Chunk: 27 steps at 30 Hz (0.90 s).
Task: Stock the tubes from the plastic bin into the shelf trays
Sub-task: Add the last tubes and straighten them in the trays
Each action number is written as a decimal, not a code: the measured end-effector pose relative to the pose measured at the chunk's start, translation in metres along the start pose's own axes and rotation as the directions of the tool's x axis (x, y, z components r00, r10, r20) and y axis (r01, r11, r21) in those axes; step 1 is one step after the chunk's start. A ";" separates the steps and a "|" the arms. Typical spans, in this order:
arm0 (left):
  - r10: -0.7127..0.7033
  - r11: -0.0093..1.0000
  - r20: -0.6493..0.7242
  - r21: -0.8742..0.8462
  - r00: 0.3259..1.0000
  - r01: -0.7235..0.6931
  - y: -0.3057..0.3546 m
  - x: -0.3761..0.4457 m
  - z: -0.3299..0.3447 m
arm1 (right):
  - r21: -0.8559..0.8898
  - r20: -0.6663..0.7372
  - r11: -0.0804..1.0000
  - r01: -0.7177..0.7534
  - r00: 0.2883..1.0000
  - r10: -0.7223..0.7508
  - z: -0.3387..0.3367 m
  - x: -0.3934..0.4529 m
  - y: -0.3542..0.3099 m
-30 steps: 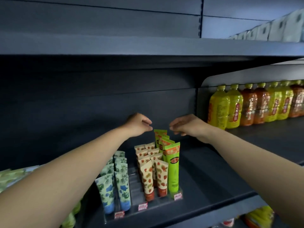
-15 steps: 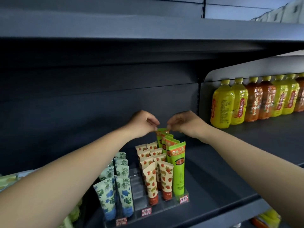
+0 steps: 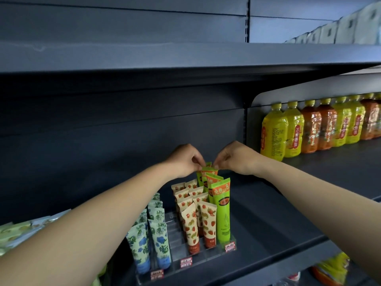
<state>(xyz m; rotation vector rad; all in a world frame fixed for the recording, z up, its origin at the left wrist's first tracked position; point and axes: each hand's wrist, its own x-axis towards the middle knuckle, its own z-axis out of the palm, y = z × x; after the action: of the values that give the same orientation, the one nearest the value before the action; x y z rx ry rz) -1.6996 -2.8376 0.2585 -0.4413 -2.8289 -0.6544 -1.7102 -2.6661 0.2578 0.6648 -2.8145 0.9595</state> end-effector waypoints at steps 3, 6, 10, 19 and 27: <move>-0.019 0.999 -0.006 -0.030 1.000 0.019 0.001 -0.004 0.001 | -0.021 -0.016 0.999 0.049 0.999 -0.050 0.003 0.000 0.005; -0.018 0.997 -0.005 -0.073 1.000 0.018 0.003 -0.010 -0.002 | -0.009 -0.072 0.996 0.090 0.993 -0.090 0.001 -0.007 0.006; 0.049 0.992 0.002 -0.116 0.999 -0.048 0.009 -0.018 -0.006 | 0.070 -0.035 0.994 0.086 0.996 -0.083 -0.015 -0.025 -0.006; 0.075 0.997 0.049 -0.035 0.996 -0.073 0.019 -0.023 0.000 | -0.036 0.167 0.999 0.000 0.986 0.006 -0.018 -0.031 -0.018; 0.038 0.997 0.008 -0.072 0.999 -0.037 0.020 -0.029 0.001 | 0.025 0.196 0.999 -0.030 0.980 0.024 -0.017 -0.035 -0.017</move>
<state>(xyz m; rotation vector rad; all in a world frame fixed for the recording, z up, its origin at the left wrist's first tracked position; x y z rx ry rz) -1.6661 -2.8266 0.2584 -0.5096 -2.8057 -0.7501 -1.6720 -2.6547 0.2728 0.7659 -2.9923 0.9901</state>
